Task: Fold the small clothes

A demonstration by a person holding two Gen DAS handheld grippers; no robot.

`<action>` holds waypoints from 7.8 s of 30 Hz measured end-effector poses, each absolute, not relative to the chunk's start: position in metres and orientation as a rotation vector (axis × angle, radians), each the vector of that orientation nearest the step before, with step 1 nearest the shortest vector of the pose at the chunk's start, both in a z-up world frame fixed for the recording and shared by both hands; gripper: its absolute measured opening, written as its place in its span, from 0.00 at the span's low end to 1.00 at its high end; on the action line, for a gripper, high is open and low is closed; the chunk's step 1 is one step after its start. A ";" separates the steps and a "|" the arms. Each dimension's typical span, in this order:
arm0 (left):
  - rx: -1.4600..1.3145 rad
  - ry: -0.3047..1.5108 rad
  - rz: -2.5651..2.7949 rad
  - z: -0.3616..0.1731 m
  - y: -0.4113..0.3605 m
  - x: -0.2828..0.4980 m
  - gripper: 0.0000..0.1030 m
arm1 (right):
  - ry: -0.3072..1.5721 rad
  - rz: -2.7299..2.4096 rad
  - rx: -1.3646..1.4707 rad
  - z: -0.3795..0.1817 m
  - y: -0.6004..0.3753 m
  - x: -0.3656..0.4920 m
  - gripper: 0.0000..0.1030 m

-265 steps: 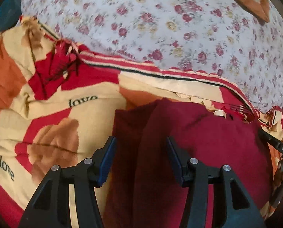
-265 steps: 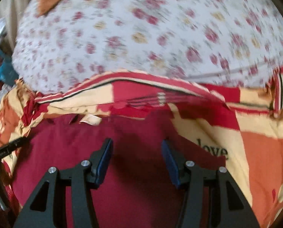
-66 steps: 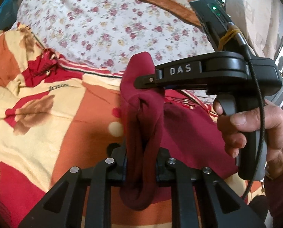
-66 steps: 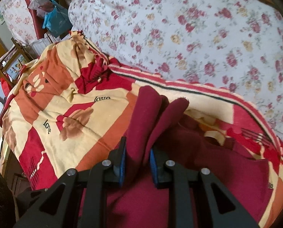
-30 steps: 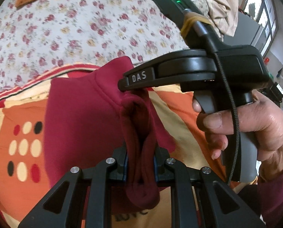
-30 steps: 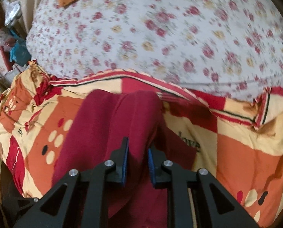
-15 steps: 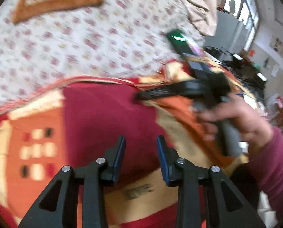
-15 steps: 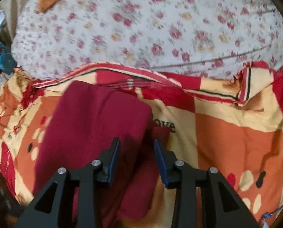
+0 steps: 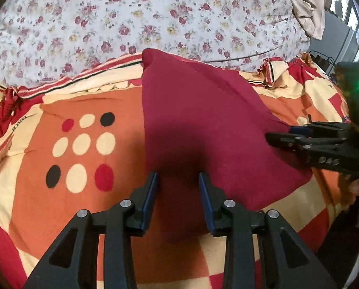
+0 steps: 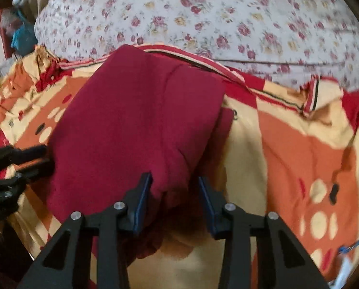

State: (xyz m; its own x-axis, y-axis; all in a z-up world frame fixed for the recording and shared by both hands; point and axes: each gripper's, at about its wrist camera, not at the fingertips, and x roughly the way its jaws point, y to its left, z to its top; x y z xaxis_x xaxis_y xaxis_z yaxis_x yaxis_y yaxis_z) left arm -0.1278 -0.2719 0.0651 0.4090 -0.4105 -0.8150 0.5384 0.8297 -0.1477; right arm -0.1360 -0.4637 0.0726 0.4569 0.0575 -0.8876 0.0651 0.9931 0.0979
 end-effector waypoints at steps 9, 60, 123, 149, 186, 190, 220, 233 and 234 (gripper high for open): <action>0.136 0.929 -0.553 0.085 -0.270 -0.118 0.12 | 1.011 -0.021 0.259 0.113 -0.476 -0.150 0.45; 0.039 0.947 -0.577 0.096 -0.284 -0.111 0.38 | 0.966 -0.085 0.317 0.086 -0.471 -0.153 0.18; -0.024 1.113 -0.686 0.044 -0.301 -0.048 0.46 | 0.928 0.097 0.490 0.034 -0.491 -0.101 0.49; -0.052 1.078 -0.564 0.073 -0.197 -0.138 0.44 | 1.009 0.136 0.443 0.061 -0.398 -0.175 0.54; 0.027 0.727 -0.323 0.158 -0.158 -0.229 0.44 | 0.822 -0.116 0.168 0.157 -0.324 -0.261 0.80; 0.026 0.710 -0.310 0.161 -0.155 -0.229 0.44 | 0.828 -0.115 0.166 0.156 -0.320 -0.257 0.80; 0.039 0.726 -0.287 0.151 -0.156 -0.224 0.44 | 0.850 -0.140 0.161 0.144 -0.318 -0.246 0.81; 0.041 0.726 -0.287 0.150 -0.156 -0.223 0.44 | 0.864 -0.137 0.163 0.140 -0.318 -0.244 0.81; 0.041 0.728 -0.289 0.150 -0.156 -0.223 0.44 | 0.863 -0.137 0.163 0.140 -0.318 -0.244 0.81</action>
State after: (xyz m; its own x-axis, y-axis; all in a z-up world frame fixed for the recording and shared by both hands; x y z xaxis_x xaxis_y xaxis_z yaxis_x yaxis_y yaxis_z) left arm -0.2230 -0.1564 0.1503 0.7087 -0.2458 -0.6613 0.2741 0.9596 -0.0629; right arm -0.2445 -0.3182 0.1400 0.6424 -0.0537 -0.7645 0.1856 0.9787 0.0873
